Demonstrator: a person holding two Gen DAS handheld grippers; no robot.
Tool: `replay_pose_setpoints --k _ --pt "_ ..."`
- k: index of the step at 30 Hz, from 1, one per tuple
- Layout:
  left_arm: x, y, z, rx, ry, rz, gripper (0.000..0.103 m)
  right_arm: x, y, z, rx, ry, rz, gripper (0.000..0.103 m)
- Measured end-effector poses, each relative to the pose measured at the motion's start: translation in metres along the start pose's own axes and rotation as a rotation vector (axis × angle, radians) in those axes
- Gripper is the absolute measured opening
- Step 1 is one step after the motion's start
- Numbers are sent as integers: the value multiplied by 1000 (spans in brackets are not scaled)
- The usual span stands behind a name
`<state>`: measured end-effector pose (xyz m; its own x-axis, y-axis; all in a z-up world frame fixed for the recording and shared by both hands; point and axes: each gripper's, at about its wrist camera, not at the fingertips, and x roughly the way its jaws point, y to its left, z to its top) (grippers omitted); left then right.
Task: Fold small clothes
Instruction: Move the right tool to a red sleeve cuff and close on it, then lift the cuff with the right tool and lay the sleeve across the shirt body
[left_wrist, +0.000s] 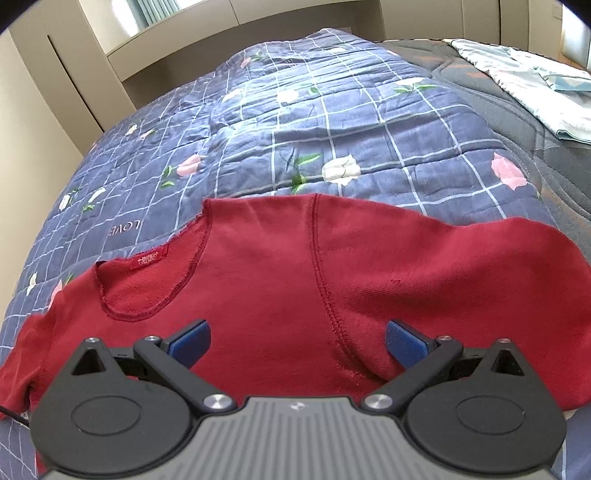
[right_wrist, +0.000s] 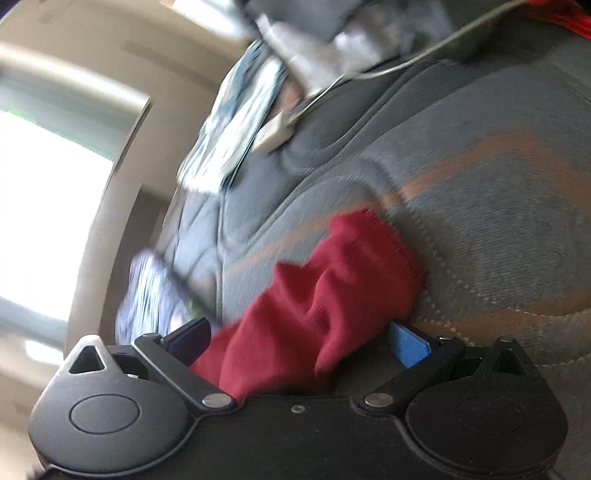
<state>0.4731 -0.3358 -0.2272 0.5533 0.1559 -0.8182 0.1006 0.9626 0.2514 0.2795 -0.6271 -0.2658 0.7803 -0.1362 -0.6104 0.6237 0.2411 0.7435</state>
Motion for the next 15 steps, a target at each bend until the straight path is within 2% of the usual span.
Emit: replay_pose_setpoints --k 1,3,7,9,10,12,13,15 --pt "0 0 0 0 4 -1 103 -1 -1 2 23 -18 -8 96" --pt "-1 2 1 0 7 -4 103 -2 -2 5 59 -52 -30 84" --pt "-10 11 6 -1 -4 -17 103 -4 2 13 40 -95 -105 63" --pt "-14 16 9 7 -7 -6 103 -6 3 17 22 -109 -125 45" --pt "-16 19 11 11 -11 3 103 -5 4 19 13 -114 -139 40" --pt "-23 29 13 6 -28 10 103 -6 6 24 -8 -118 -155 16" --pt "-25 34 13 0 -32 6 103 -5 7 25 -20 -116 -158 11" --pt "-29 45 14 -21 -32 -16 103 -5 9 27 -32 -108 -161 11"
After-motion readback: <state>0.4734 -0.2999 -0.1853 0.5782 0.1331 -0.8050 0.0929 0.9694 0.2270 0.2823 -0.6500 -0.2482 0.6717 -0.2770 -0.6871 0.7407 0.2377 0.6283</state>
